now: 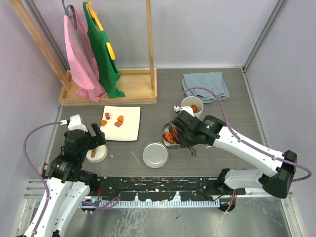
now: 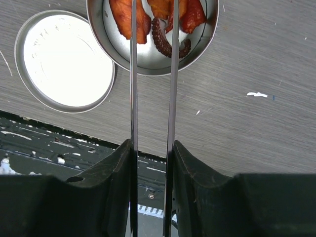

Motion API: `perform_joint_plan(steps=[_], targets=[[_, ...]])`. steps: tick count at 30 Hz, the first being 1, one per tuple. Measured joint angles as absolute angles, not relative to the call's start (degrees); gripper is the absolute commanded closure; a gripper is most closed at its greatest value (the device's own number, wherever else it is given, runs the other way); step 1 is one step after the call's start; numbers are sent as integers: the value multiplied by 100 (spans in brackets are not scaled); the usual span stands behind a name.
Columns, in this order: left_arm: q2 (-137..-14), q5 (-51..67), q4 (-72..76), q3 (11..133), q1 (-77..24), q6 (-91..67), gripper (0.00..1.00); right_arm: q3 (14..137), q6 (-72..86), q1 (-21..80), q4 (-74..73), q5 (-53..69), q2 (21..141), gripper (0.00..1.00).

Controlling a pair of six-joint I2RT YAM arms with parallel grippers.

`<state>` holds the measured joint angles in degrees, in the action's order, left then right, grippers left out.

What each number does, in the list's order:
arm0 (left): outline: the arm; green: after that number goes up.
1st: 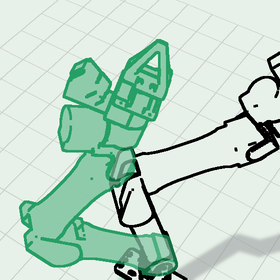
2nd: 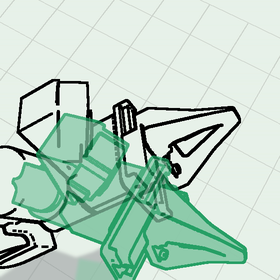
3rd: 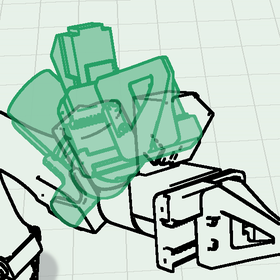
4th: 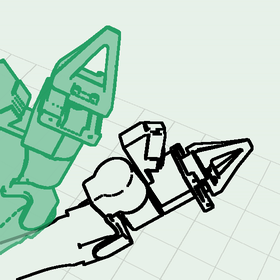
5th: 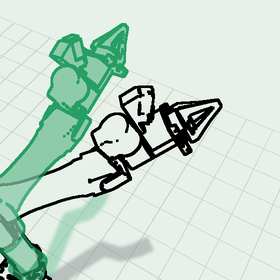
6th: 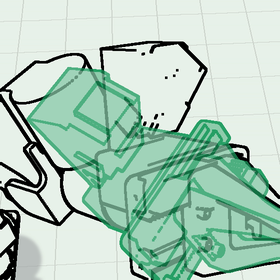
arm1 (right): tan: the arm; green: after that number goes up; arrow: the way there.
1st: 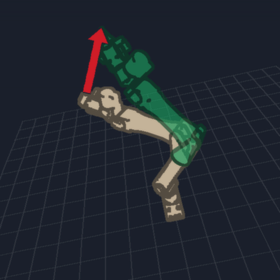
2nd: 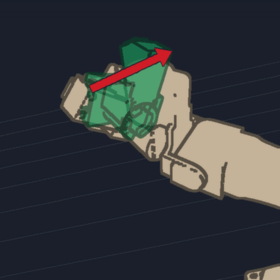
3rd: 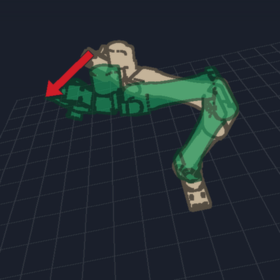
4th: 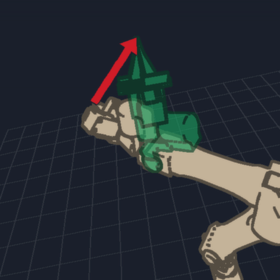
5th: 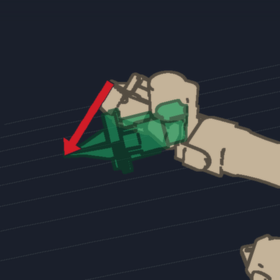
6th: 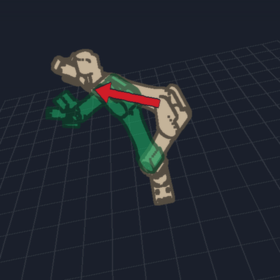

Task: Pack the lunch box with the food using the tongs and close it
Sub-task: Place the fake food in the packing box.

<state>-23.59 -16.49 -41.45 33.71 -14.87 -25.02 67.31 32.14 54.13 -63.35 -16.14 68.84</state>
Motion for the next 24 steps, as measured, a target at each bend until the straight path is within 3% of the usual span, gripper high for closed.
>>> perform_joint_plan(steps=[15,24], targets=[[-2359,-1649,-4145,3371,-1485,-2502,2,6372,3170,5413,-5863,-1273,7192,60],[-2362,-1651,-4145,3371,-1487,-2502,2,6372,3157,5413,-5610,-1081,7511,54]])
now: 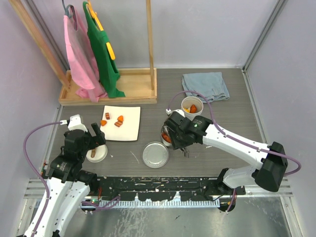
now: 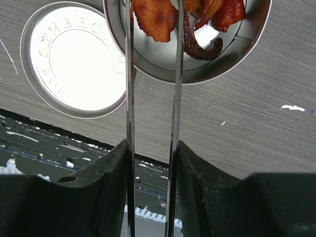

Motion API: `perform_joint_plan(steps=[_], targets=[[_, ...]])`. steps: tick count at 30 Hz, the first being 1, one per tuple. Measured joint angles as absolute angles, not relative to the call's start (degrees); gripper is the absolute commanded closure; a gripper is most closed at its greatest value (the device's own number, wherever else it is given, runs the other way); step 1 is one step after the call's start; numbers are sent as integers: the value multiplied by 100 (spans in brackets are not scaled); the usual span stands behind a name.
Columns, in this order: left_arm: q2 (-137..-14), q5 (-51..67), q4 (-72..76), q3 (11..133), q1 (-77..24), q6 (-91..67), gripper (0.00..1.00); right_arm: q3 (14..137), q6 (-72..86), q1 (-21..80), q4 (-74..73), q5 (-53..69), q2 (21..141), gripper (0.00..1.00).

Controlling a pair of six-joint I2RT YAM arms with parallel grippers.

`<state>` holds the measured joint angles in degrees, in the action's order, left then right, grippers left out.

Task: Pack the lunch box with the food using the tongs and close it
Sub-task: Place the fake food in the packing box.

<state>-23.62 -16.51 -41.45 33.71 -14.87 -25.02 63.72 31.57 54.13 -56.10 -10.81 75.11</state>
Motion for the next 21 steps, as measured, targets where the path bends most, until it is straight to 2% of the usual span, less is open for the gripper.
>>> perform_joint_plan(steps=[10,21], targets=[[-2777,-1649,-4171,3544,-1487,-2460,2,6396,3155,5400,-5599,-1192,7483,51],[-4340,-2064,-4005,5367,-1487,-1929,2,7083,3061,5398,-5599,-1417,7417,50]])
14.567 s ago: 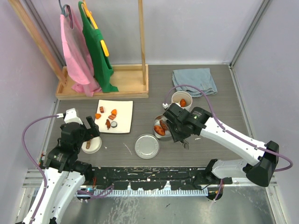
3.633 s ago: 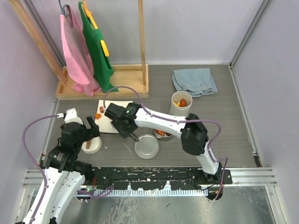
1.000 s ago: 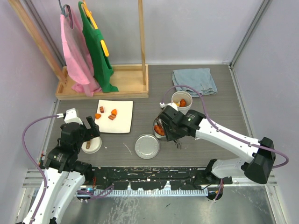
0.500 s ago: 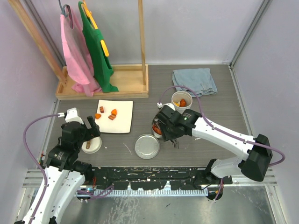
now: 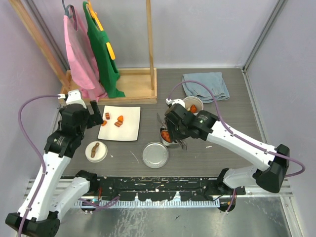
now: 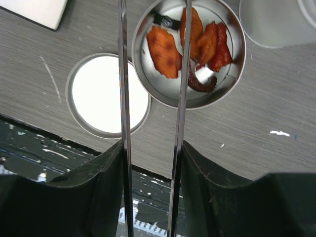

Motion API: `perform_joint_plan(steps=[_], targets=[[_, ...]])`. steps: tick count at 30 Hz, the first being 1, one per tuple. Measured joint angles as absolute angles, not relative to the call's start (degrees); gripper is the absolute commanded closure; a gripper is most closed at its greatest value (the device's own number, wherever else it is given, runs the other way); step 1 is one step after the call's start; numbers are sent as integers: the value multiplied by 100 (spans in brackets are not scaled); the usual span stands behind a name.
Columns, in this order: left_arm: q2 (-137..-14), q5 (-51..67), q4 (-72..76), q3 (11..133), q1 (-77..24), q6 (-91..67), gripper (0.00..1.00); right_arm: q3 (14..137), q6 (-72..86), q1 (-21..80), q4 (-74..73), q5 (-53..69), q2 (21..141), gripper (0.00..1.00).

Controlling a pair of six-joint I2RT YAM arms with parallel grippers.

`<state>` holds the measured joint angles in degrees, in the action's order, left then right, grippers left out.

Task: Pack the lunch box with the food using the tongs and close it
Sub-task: Place the fake food in the packing box, then pick up the fake food from the plate.

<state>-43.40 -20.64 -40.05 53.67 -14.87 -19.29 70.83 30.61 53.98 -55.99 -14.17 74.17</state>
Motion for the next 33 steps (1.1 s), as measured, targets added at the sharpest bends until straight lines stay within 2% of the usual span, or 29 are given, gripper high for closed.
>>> perform_joint_plan(steps=[5,10,19,33], targets=[[-4663,-2362,-4010,5398,-1485,-1833,2,7516,2967,5398,-5481,-1352,7572,50],[-4410,-2512,-4014,5210,-1485,-1793,2,7819,2856,5393,-5293,-1111,7937,50],[-4239,-2569,-4080,5190,-1485,-1905,2,8324,2711,5408,-4978,-607,8908,50],[-3916,-2536,-4101,5026,-1485,-2075,2,9874,2536,5704,-4735,-510,10685,50]])
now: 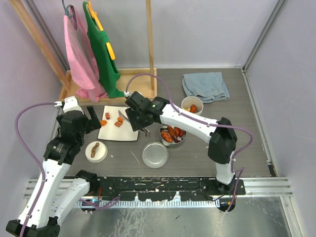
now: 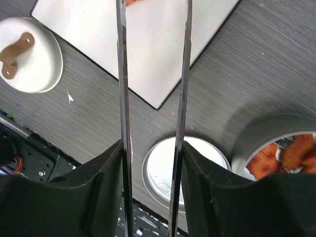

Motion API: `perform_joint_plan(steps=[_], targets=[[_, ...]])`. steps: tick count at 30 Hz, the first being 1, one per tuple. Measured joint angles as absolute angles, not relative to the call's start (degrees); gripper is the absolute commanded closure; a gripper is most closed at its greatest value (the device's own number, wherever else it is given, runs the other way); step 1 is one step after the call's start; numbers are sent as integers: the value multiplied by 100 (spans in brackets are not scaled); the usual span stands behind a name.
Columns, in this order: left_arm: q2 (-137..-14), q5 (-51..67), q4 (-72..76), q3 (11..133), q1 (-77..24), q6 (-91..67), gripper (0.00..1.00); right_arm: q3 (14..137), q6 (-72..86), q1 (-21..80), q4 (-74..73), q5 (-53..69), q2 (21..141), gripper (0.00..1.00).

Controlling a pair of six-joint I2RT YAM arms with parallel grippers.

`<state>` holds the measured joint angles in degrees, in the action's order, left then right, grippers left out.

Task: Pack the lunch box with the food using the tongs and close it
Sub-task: Pick up the fake food from the plate.

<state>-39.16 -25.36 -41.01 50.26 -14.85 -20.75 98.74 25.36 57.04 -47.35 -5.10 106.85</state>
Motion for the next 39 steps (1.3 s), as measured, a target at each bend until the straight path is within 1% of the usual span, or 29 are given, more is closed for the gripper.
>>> perform_joint_plan(steps=[6,16,24,39], targets=[[-3870,-2530,-4097,4875,-1485,-2305,2,10499,2510,5813,-4722,-578,11354,50],[-3876,-2639,-4130,4851,-1485,-2150,2,10844,2235,5870,-4838,-539,12018,50],[-3651,-2698,-4139,4799,-1485,-2047,2,10936,2217,5876,-4845,-731,12121,51],[-3824,-2722,-4143,4799,-1485,-2008,2,10936,2215,5876,-4869,-1216,12180,52]])
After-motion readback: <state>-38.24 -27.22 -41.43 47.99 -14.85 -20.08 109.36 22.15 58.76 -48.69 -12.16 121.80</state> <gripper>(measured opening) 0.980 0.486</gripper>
